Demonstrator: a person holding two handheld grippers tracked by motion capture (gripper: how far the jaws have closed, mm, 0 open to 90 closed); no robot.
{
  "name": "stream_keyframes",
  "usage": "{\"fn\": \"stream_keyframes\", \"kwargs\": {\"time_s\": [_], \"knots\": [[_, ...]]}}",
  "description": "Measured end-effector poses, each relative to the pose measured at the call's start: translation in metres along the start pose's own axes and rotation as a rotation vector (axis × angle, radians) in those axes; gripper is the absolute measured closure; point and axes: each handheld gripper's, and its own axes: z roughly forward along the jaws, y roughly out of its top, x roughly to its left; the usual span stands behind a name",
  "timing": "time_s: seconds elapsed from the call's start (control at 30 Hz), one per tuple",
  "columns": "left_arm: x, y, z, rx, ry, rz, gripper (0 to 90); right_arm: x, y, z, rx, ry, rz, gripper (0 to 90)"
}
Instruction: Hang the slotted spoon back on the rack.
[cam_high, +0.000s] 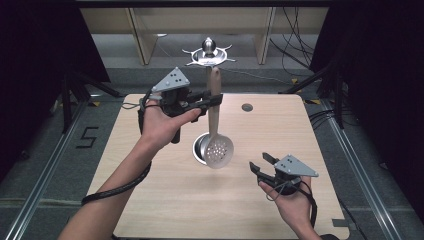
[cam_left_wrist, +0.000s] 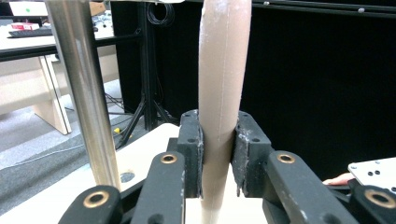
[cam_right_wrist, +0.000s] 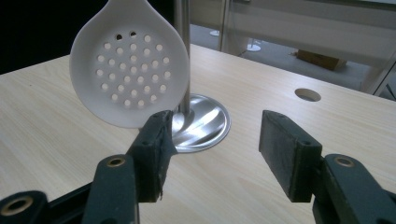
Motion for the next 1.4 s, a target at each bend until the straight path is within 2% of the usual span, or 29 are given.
{"fn": "stream_keyframes", "kwargs": {"time_s": [0.2,0.27,0.47,0.5,0.53,0.6,0.73,0.8,0.83,0.97,1.0,1.07,1.1,1.17,1.23,1.4], "knots": [[0.003,-0.001,0.001,0.002,0.002,-0.008,74.2,-0.001,0.0,0.0,-0.009,-0.005,-0.014,45.0],[0.004,-0.001,0.001,0.003,0.001,-0.007,74.2,0.0,0.0,0.0,-0.002,-0.002,0.001,45.0],[0.006,-0.001,0.002,0.003,-0.001,-0.015,74.2,0.001,0.0,0.001,0.004,0.009,0.008,45.0],[0.006,-0.001,0.002,0.003,-0.002,-0.015,74.2,-0.001,0.0,0.0,-0.007,-0.006,-0.016,45.0],[0.006,-0.001,0.002,0.003,-0.002,-0.016,74.2,-0.001,0.0,0.001,-0.007,-0.005,-0.017,45.0],[0.007,-0.001,0.003,0.002,-0.002,-0.017,74.2,0.0,0.0,0.0,0.0,0.001,-0.002,45.0],[0.008,-0.001,0.003,-0.002,-0.008,-0.027,74.2,-0.001,-0.001,0.001,-0.011,-0.004,-0.014,45.0],[0.008,-0.002,0.002,-0.003,-0.011,-0.03,74.1,0.001,-0.001,0.001,0.001,0.006,0.007,45.0],[0.009,-0.002,0.002,-0.005,-0.013,-0.035,74.2,0.0,-0.001,0.002,-0.013,-0.001,-0.001,45.0],[0.009,-0.002,0.002,-0.01,-0.022,-0.048,74.1,0.0,-0.001,0.001,-0.004,0.0,0.001,45.0],[0.01,-0.002,0.002,-0.01,-0.023,-0.05,74.1,0.002,-0.001,0.001,0.0,-0.001,0.021,45.1],[0.01,-0.003,0.002,-0.014,-0.028,-0.06,73.9,0.001,-0.001,0.001,-0.004,0.001,0.01,45.1],[0.01,-0.003,0.002,-0.014,-0.029,-0.064,73.9,0.002,-0.001,0.001,0.004,0.005,0.021,45.0],[0.011,-0.003,0.002,-0.017,-0.033,-0.066,73.8,0.001,-0.002,0.002,-0.026,-0.013,0.005,45.1],[0.012,-0.004,0.001,-0.019,-0.037,-0.073,73.6,-0.001,-0.002,0.003,-0.028,-0.016,-0.016,45.1],[0.014,-0.006,0.0,-0.034,-0.049,-0.1,73.2,0.0,-0.002,0.001,-0.003,-0.004,0.0,45.1]]}}
